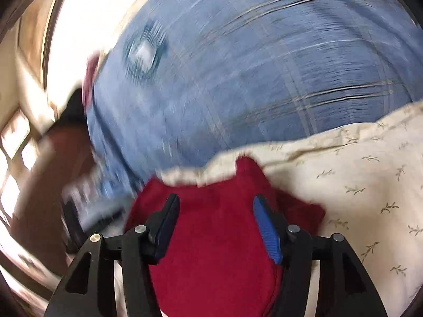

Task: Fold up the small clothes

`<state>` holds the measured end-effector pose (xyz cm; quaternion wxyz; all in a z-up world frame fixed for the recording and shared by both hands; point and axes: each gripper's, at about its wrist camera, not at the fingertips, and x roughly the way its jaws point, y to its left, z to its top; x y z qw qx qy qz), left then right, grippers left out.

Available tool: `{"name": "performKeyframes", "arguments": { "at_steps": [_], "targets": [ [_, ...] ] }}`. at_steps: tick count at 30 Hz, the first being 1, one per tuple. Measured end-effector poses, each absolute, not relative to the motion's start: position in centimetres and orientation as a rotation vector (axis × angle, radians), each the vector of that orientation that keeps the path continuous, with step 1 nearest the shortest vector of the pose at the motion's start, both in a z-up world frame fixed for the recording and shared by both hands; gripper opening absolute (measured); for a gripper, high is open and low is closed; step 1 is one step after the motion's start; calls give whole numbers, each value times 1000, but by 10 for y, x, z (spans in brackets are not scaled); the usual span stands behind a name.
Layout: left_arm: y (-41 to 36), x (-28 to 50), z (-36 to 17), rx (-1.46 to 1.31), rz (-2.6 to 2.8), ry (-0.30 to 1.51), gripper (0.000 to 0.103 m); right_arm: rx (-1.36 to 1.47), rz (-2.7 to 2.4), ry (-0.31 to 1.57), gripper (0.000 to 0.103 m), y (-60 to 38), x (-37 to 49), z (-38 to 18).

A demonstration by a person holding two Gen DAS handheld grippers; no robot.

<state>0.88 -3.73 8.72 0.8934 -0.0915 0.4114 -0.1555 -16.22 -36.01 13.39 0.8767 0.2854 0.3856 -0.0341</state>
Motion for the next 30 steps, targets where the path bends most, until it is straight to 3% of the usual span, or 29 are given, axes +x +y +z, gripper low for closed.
{"name": "performKeyframes", "arguments": {
  "at_steps": [2,4,9,12,15,18,22,27,30],
  "targets": [
    [-43,11,82,-145,-298,885,67,453,-93,896,49,-339,-148,118],
    [-50,17,68,-108,-264,924,67,371,-176,940,35,-337,-135,99],
    [-55,36,49,-106,-235,998,69,498,-355,993,22,-386,-119,52],
    [-54,36,51,-112,-229,991,69,440,-356,968,28,-376,-129,74],
    [-52,29,62,-101,-216,959,67,420,-321,916,44,-356,-156,105],
    [-44,15,71,-108,-228,929,67,411,-279,931,45,-334,-179,109],
    [-27,-19,83,-118,-228,926,68,370,-315,1046,41,-325,-181,73],
    [-2,-56,91,-122,-227,951,68,328,-256,989,47,-287,-160,125],
    [7,-69,80,-130,-212,960,69,317,-162,935,57,-246,-125,145]
  ]
}}
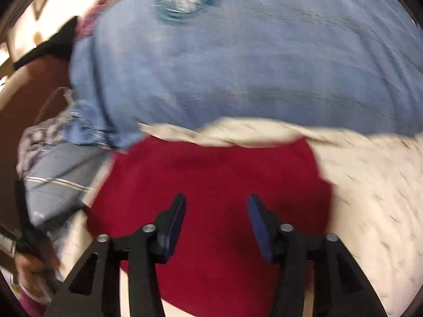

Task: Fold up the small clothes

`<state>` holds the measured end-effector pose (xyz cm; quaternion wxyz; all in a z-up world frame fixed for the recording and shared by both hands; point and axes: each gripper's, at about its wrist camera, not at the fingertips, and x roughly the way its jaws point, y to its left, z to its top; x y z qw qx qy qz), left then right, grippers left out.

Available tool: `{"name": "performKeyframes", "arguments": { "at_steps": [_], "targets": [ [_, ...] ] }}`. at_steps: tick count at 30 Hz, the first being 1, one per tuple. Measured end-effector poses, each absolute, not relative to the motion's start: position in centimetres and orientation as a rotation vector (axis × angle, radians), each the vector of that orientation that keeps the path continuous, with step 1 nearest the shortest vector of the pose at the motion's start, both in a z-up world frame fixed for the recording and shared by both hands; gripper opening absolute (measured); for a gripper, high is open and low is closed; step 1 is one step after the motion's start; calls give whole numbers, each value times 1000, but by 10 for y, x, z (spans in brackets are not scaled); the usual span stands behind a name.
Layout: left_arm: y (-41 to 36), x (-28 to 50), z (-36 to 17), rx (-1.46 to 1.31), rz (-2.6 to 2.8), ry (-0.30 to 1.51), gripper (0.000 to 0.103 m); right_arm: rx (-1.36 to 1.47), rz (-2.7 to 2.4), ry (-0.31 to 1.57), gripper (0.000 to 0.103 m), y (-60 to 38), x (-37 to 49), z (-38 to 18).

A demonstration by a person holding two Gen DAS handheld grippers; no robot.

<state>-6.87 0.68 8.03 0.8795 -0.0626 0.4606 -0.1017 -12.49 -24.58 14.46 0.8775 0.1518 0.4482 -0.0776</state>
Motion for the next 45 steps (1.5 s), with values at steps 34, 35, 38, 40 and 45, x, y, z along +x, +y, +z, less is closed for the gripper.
{"name": "performKeyframes", "arguments": {
  "at_steps": [34,35,38,40,45],
  "targets": [
    [27,-34,48,-225,-307,1007,76,157,-11,1230,80,-94,87,32],
    [28,-34,48,-229,-306,1007,76,108,-28,1254,80,-86,90,26],
    [27,-33,48,-228,-303,1007,77,67,-54,1282,81,-81,92,15],
    [27,-33,47,-227,-299,1006,77,55,-61,1290,80,-86,88,11],
    [26,-32,46,-228,-296,1005,79,24,-96,1247,44,-91,84,5]
  ]
}}
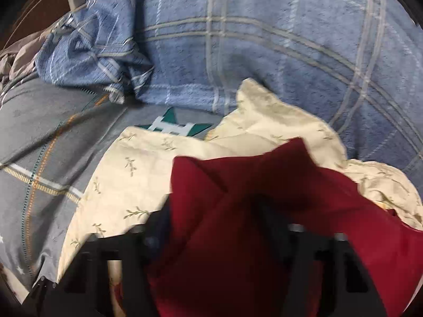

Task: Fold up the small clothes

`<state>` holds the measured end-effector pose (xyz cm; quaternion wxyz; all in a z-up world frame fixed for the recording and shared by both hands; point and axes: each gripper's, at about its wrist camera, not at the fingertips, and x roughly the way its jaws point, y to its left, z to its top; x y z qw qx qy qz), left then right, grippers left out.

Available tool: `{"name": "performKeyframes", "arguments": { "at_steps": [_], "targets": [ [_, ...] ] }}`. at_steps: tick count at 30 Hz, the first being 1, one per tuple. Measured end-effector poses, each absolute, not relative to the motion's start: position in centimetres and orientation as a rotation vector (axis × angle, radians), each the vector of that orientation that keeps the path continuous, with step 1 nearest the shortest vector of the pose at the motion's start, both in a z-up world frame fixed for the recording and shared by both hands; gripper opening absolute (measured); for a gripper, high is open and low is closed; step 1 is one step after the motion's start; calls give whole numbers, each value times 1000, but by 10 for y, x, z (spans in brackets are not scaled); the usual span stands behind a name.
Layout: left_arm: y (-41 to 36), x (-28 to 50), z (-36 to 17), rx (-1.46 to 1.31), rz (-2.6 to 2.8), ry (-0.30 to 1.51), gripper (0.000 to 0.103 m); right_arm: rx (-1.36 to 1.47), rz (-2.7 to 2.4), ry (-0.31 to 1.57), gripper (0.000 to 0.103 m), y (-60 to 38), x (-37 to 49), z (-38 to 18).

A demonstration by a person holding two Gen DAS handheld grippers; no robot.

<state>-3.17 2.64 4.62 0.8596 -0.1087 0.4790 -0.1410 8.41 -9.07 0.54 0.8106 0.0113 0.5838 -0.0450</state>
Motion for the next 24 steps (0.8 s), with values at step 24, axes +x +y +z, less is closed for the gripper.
{"name": "performKeyframes", "arguments": {
  "at_steps": [24],
  "targets": [
    [36,-32,46,-281,-314,985,78,305,-21,1177,43,-128,75,37]
  ]
}}
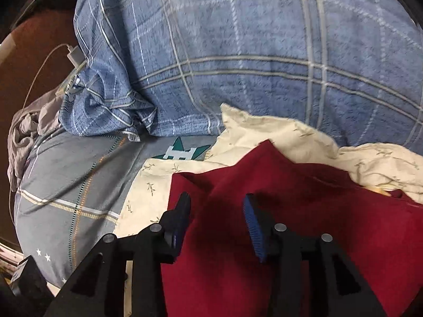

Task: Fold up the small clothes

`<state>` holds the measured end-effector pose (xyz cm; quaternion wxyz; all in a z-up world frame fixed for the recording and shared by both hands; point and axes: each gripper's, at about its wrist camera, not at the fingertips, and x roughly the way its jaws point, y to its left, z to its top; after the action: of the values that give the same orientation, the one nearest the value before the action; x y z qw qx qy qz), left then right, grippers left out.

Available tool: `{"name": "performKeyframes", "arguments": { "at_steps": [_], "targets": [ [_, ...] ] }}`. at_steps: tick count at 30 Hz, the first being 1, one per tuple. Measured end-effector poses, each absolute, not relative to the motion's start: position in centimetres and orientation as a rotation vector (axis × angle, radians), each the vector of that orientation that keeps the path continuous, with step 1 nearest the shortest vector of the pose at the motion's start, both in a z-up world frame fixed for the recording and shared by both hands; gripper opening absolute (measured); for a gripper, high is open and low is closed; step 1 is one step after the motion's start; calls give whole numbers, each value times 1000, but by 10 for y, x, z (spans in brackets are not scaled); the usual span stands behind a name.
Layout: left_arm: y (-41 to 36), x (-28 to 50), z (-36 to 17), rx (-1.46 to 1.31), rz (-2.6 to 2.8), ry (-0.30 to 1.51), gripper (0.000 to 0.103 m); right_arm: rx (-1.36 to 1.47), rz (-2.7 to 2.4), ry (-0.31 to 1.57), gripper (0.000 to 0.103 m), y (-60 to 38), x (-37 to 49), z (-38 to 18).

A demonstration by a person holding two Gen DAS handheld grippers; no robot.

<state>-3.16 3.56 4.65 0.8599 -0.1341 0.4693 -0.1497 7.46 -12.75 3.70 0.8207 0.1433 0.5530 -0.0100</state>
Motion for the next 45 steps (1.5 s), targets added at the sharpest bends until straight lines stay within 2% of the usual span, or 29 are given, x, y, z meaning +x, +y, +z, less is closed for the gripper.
{"name": "performKeyframes", "arguments": {
  "at_steps": [3,4,7,11,17,20,22,24,27,30,32,35,36,37,39,41,45],
  "targets": [
    [37,-33,47,-288,-316,988,78,258,-66,1233,37,-118,90,17],
    [37,-32,47,-290,-315,991,78,220,-81,1243,22,-114,94,10],
    [40,-33,48,-301,-318,993,78,165,-96,1210,7,-119,91,9],
    [46,-35,53,-323,-318,972,78,250,0,1139,0,-119,84,31],
    [48,-36,50,-336,-328,978,78,175,-17,1154,1,-97,94,17],
    [47,-36,51,-335,-329,973,78,256,-1,1153,13,-111,83,26],
    [44,-36,51,-327,-332,974,78,275,-10,1143,40,-120,75,35],
    [40,-35,49,-314,-328,983,78,264,10,1135,49,-118,74,39],
    [38,-34,47,-296,-323,991,78,153,25,1146,49,-99,81,36],
    [38,-33,46,-301,-316,993,78,-5,24,1195,41,-76,92,11],
    [36,-32,45,-298,-310,1000,78,-11,16,1216,41,-72,97,-3],
    [34,-31,45,-289,-312,999,78,111,57,1147,44,-87,87,20],
    [34,-31,45,-290,-312,1000,78,150,64,1138,53,-93,83,27],
    [34,-31,45,-294,-313,1003,78,196,65,1133,67,-102,77,36],
    [35,-31,45,-295,-314,1003,78,239,22,1130,84,-118,67,50],
    [35,-32,44,-290,-312,1001,78,243,-31,1141,86,-128,63,54],
    [33,-34,43,-279,-304,998,78,276,-23,1239,87,-119,72,28]
  ]
}}
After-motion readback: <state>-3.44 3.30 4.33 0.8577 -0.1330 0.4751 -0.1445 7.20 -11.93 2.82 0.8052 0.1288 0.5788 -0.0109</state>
